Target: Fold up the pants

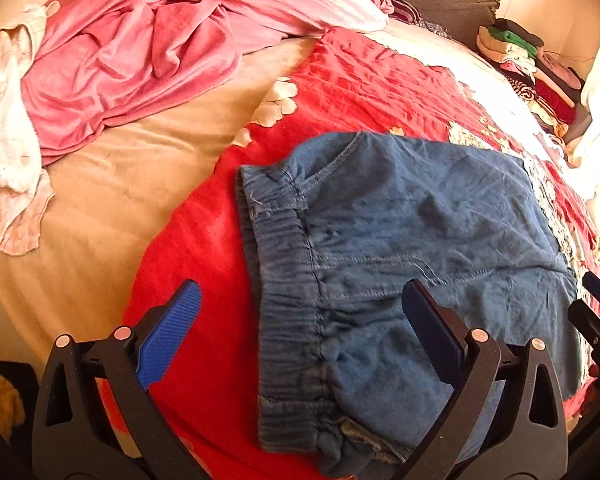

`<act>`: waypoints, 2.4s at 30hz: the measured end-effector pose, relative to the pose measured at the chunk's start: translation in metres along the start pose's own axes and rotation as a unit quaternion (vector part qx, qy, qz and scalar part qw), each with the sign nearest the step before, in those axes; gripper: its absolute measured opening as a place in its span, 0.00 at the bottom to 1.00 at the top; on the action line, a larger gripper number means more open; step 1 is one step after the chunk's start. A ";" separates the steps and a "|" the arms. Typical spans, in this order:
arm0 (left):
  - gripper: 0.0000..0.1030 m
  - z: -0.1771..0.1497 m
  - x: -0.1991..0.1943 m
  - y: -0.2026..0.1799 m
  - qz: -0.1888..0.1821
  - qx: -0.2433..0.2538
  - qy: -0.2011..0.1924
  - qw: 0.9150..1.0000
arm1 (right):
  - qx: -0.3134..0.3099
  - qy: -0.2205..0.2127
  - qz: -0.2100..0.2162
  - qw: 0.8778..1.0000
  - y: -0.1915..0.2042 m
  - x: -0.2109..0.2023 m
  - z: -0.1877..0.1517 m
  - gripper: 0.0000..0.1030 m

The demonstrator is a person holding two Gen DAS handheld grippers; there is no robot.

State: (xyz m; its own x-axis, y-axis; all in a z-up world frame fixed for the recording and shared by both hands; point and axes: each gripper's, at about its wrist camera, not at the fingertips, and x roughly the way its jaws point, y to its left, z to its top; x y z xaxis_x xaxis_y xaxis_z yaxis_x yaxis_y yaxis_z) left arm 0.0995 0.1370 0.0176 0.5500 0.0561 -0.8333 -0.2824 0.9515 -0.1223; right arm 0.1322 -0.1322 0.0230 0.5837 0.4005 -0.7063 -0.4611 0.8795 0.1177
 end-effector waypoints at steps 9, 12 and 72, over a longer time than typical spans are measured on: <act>0.92 0.039 0.023 0.017 -0.013 0.016 0.009 1.000 | -0.020 -0.008 0.011 1.000 0.001 0.022 0.032 0.96; 0.92 0.048 0.032 0.019 -0.036 0.019 0.011 0.999 | -0.033 -0.010 0.016 0.999 0.002 0.030 0.043 0.96; 0.32 0.025 -0.002 -0.003 -0.042 0.085 -0.106 0.990 | -0.223 0.018 0.205 0.953 0.047 0.082 0.088 0.16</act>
State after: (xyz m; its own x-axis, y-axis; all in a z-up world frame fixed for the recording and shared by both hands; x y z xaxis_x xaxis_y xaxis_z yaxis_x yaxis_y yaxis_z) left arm 0.1191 0.1420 0.0333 0.7233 0.0194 -0.6902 -0.1025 0.9915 -0.0796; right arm 0.2174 -0.0356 0.0318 0.2742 0.6703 -0.6896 -0.8879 0.4519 0.0861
